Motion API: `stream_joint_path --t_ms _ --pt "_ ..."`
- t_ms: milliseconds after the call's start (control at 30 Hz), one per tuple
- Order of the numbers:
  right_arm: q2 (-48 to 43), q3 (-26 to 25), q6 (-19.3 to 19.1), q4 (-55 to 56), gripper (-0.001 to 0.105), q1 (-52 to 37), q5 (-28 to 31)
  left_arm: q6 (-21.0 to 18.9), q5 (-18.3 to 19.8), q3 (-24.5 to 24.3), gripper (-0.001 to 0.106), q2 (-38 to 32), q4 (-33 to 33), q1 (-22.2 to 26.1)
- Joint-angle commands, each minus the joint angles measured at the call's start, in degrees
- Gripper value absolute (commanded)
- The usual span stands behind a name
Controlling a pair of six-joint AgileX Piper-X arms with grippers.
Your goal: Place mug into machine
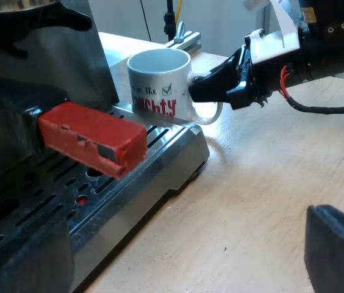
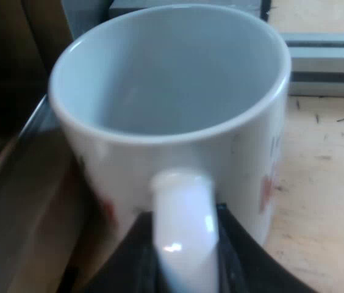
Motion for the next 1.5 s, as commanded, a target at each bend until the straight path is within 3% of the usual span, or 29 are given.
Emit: stream_joint_path --t_ms 33,400,533,633,833,933,1067,1200,1267,1333,1500 --pt "-2.31 0.2 -1.78 1.73 0.0 0.1 -0.12 -0.5 0.19 -0.3 0.078 0.05 -0.97 -0.28" --pt "-25.26 0.18 -3.38 27.31 0.0 0.1 -0.38 -0.5 0.19 -0.3 0.078 0.05 -0.5 -0.28" --pt "-37.86 0.18 -4.95 38.85 0.0 0.24 -6.82 -0.5 0.19 -0.19 0.078 0.05 1.09 -0.28" --pt "-45.63 0.18 -4.92 46.03 0.0 1.68 -7.41 -0.5 -0.39 0.87 0.078 0.05 0.78 -0.28" --pt "-57.89 -1.3 -4.92 59.65 0.0 12.22 -3.53 -0.5 -10.99 4.19 0.078 0.05 -2.68 -0.28" --pt "-58.96 -1.34 -4.11 60.04 0.0 18.79 1.44 -0.5 -14.39 5.74 0.078 0.05 -7.63 -0.28" --pt "-57.88 -1.34 -2.37 59.87 0.0 26.47 7.42 -0.5 -14.97 7.61 0.078 0.05 -11.74 -0.28" --pt "-53.1 -1.34 -1.57 52.96 0.0 34.7 15.83 -0.64 -14.97 8.41 0.078 0.05 -14.1 -0.28" --pt "-50.15 -1.34 -0.8 49.91 0.0 36.85 17.05 -0.64 -14.97 8.41 0.078 0.05 -14.34 -0.28" --pt "-45.38 -1.34 2.7 44.36 0.0 38.0 18.99 -1.28 -14.82 8.41 0.078 0.05 -14.56 -0.28" --pt "-35.85 -2.11 3.31 33.11 0.0 38.1 19.57 -2.27 -14.69 8.41 0.078 0.05 -14.77 -0.28"
